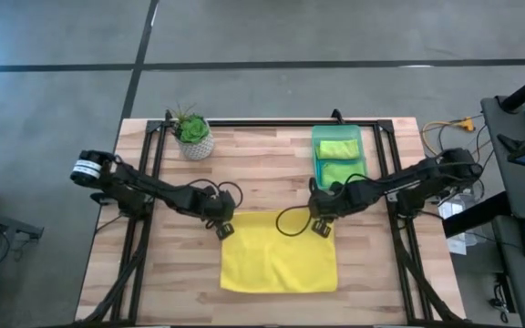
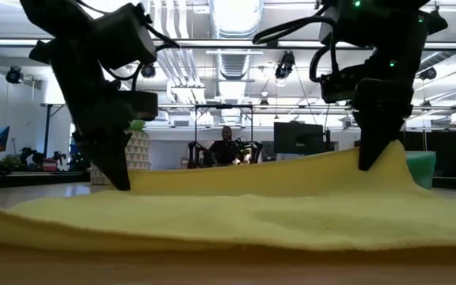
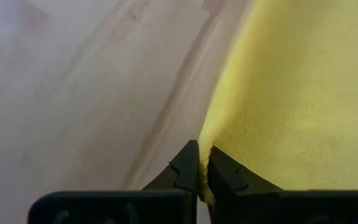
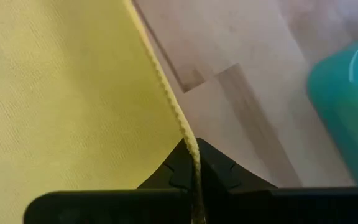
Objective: Fold microfiber towels
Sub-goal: Fold the yellow towel
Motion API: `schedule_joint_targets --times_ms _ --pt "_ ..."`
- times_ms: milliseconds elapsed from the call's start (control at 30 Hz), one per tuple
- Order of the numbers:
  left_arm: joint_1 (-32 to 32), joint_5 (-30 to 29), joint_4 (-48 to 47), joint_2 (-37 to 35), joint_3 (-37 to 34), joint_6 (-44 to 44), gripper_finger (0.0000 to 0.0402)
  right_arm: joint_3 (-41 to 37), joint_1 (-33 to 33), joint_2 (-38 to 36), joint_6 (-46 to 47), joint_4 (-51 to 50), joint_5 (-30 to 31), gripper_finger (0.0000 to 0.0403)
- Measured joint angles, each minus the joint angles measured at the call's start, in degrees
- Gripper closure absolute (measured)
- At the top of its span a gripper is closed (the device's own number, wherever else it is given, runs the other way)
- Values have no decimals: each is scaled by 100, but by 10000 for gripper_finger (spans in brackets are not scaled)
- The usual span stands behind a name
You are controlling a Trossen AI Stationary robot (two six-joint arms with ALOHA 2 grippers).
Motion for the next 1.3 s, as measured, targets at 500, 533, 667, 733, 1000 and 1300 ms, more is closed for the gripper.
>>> schedule_joint_targets --times_ms 500,533,667,733,1000,1300 --pt "115 24 -8 -184 9 372 268 116 -162 -271 -261 -48 25 302" --pt "117 24 -13 -184 8 371 251 116 -160 -317 -246 -101 109 289" --pt "126 36 -185 -200 17 269 194 116 -160 -659 -244 -300 382 245" --pt "154 69 -432 -253 52 183 177 116 -160 -899 -253 -328 459 232" --pt "311 323 -1603 -893 121 225 167 115 -62 -2145 328 -306 249 225" --pt "172 1751 -2276 -1697 -81 -569 167 -296 1343 -2636 2387 759 -460 225"
